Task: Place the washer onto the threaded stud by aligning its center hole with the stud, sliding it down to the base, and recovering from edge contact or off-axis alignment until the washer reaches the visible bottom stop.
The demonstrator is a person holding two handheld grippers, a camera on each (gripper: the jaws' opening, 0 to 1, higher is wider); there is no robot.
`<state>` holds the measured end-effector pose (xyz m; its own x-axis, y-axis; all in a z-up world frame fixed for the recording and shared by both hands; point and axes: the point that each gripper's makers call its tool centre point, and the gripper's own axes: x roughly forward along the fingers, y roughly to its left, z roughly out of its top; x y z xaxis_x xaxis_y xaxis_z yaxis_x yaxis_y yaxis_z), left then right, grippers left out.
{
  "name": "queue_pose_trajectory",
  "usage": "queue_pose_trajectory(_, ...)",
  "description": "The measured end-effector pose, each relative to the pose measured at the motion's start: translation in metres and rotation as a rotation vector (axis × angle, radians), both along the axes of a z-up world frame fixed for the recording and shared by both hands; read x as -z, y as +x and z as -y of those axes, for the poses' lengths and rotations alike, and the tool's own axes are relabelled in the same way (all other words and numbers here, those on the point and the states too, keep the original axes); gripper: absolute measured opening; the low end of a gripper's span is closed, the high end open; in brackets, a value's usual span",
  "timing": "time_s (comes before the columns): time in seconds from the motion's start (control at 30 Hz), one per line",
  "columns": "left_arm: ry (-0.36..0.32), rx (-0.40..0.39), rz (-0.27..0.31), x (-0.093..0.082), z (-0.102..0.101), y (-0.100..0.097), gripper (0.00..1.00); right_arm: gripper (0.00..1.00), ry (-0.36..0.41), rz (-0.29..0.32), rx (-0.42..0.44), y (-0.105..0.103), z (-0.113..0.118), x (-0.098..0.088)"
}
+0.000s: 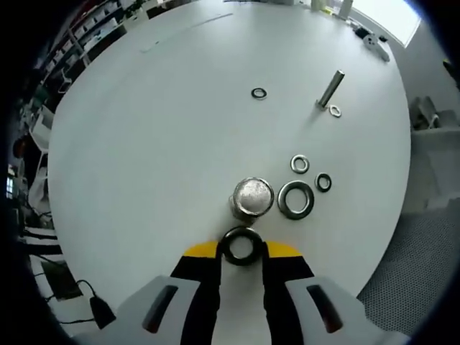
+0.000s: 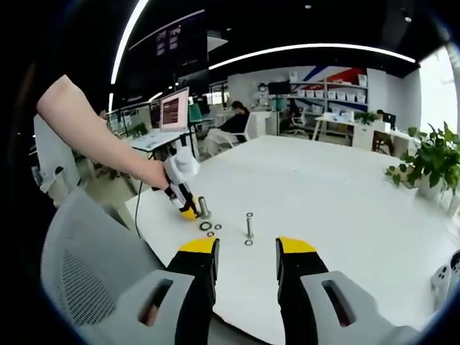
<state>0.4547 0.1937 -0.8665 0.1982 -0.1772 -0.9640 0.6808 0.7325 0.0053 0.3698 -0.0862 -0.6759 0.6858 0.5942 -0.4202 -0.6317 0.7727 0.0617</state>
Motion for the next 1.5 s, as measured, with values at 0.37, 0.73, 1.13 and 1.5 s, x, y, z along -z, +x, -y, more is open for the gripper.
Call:
queue_pose_trajectory(0.37,-0.018,0.01,0.025,-0.01,-0.002,-0.001,0.19,0.34,-0.004,-0.002,-0.007,-0.001,-0.001,0.001)
queue_pose_trajectory(0.73,-0.034,0.022,0.062,-0.024,0.001,-0.002,0.19,0.34,-0.014,0.006,-0.027,-0.003,-0.004,0.0)
queue_pose_trajectory(1.13,-0.052,0.028,0.122,-0.052,-0.002,0.005,0.19,0.34,-0.01,0.006,-0.02,-0.002,-0.003,0.0)
queue_pose_trajectory(1.5,-0.079,0.035,0.167,-0.073,0.007,0.015,0.19,0.34,-0.009,0.003,-0.008,-0.001,-0.001,0.0)
